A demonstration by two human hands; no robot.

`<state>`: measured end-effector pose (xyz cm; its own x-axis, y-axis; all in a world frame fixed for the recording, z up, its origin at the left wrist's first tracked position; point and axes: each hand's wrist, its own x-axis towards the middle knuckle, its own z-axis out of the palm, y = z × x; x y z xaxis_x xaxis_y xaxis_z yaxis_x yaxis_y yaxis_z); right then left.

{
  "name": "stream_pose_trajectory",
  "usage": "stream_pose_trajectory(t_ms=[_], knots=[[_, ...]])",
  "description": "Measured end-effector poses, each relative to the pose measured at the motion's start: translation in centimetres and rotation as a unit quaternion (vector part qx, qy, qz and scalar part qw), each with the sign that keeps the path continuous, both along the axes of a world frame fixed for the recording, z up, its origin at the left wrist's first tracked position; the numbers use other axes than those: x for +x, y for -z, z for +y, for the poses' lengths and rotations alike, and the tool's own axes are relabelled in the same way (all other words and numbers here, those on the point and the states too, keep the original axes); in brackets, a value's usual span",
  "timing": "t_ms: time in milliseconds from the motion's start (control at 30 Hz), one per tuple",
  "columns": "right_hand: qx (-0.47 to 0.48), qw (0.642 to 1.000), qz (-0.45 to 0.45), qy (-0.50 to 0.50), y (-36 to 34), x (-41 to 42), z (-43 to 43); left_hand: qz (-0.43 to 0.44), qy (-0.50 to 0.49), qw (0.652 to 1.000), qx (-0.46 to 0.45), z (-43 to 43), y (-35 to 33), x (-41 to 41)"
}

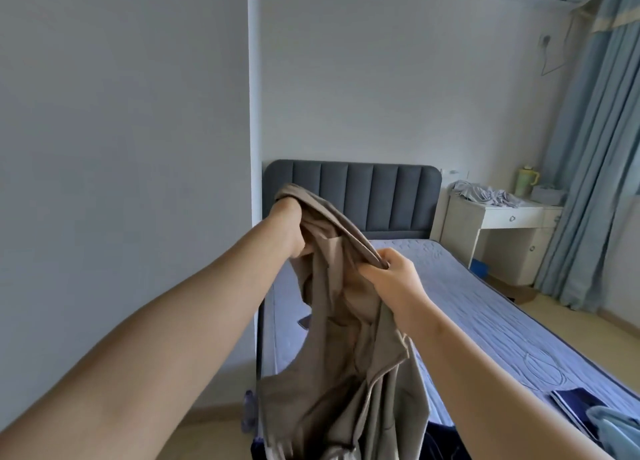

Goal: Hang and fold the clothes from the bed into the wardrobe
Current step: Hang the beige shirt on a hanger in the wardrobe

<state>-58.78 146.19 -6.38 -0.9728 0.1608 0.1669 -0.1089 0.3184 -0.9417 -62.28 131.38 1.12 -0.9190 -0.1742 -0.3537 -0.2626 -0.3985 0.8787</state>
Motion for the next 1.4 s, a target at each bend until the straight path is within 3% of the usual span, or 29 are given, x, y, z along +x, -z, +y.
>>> stream_pose_trajectory(t_ms=[67, 133, 167, 200, 233, 300, 333, 367, 400, 433, 500, 533, 567, 600, 700, 833, 933, 1000, 1100, 1233, 1300, 1400], knots=[[-0.004, 0.999, -0.011, -0.033, -0.1, 0.1, -0.2, 0.038, 0.02, 0.999, 0.027, 0.4, -0.2, -0.5], [0.005, 0.999, -0.028, -0.043, 0.1, 0.3, 0.0, 0.138, 0.029, 0.99, 0.018, 0.9, -0.7, -0.4], [0.015, 0.999, -0.032, -0.041, 0.4, 0.3, 0.1, 0.205, 0.043, 0.977, -0.027, 1.0, -0.8, -0.3], [0.025, 0.999, -0.033, -0.032, 0.6, 0.3, 0.1, 0.284, 0.023, 0.946, -0.152, 0.9, -0.4, -0.2], [0.034, 0.999, -0.028, -0.018, 0.9, 0.3, 0.2, 0.367, -0.022, 0.869, -0.33, 0.6, 0.1, -0.2], [0.034, 0.999, -0.002, 0.02, 1.0, 0.3, 0.5, 0.459, -0.116, 0.607, -0.638, -0.9, 1.2, -0.3], [0.015, 0.999, 0.015, 0.048, 0.9, 0.3, 0.7, 0.434, -0.124, 0.528, -0.719, -1.6, 1.6, -0.5], [-0.01, 0.996, 0.031, 0.082, 0.9, 0.2, 0.9, 0.372, -0.111, 0.503, -0.772, -2.4, 2.4, -1.1], [-0.035, 0.992, 0.043, 0.114, 0.8, 0.2, 1.1, 0.289, -0.106, 0.537, -0.785, -2.9, 3.3, -1.8], [-0.053, 0.988, 0.049, 0.137, 0.8, 0.2, 1.3, 0.196, -0.1, 0.615, -0.757, -3.3, 4.1, -2.3], [-0.068, 0.986, 0.046, 0.144, 0.9, 0.1, 1.3, 0.046, -0.045, 0.831, -0.553, -3.3, 4.7, -2.1], [-0.067, 0.989, 0.038, 0.129, 1.1, 0.0, 1.1, 0.005, -0.02, 0.912, -0.41, -3.0, 4.7, -1.9], [-0.063, 0.992, 0.029, 0.106, 1.3, -0.1, 0.8, -0.01, 0.007, 0.956, -0.294, -2.5, 4.7, -1.6], [-0.057, 0.995, 0.019, 0.078, 1.5, -0.1, 0.5, 0.002, 0.034, 0.974, -0.226, -1.9, 4.5, -1.4], [-0.033, 0.999, -0.021, -0.005, 2.0, 0.0, -0.5, 0.077, 0.091, 0.983, -0.141, -0.4, 3.0, -0.6], [-0.049, 0.983, -0.147, -0.102, 1.4, 1.0, -2.0, 0.158, 0.138, 0.977, -0.033, 0.8, -0.1, 1.1], [-0.018, 0.987, -0.148, -0.067, 1.1, 0.8, -2.4, 0.245, 0.155, 0.957, -0.008, 1.0, -0.9, 1.9], [-0.074, 0.99, -0.116, -0.029, 0.7, 0.5, -2.3, 0.305, 0.178, 0.935, -0.027, 0.4, -0.1, 1.6], [-0.262, 0.96, -0.1, -0.021, -0.7, 0.2, -2.6, 0.359, 0.253, 0.89, -0.119, -1.5, 2.9, 1.1], [-0.426, 0.901, -0.069, -0.051, -3.9, 0.1, -3.2, 0.277, 0.382, 0.837, -0.277, -2.9, 7.1, 1.5], [-0.466, 0.881, -0.067, -0.056, -5.6, 0.1, -3.6, 0.2, 0.443, 0.821, -0.301, -3.5, 8.7, 1.7], [-0.488, 0.867, -0.059, -0.078, -6.6, -0.7, -4.1, 0.18, 0.41, 0.839, -0.309, -3.7, 9.7, 1.3]])
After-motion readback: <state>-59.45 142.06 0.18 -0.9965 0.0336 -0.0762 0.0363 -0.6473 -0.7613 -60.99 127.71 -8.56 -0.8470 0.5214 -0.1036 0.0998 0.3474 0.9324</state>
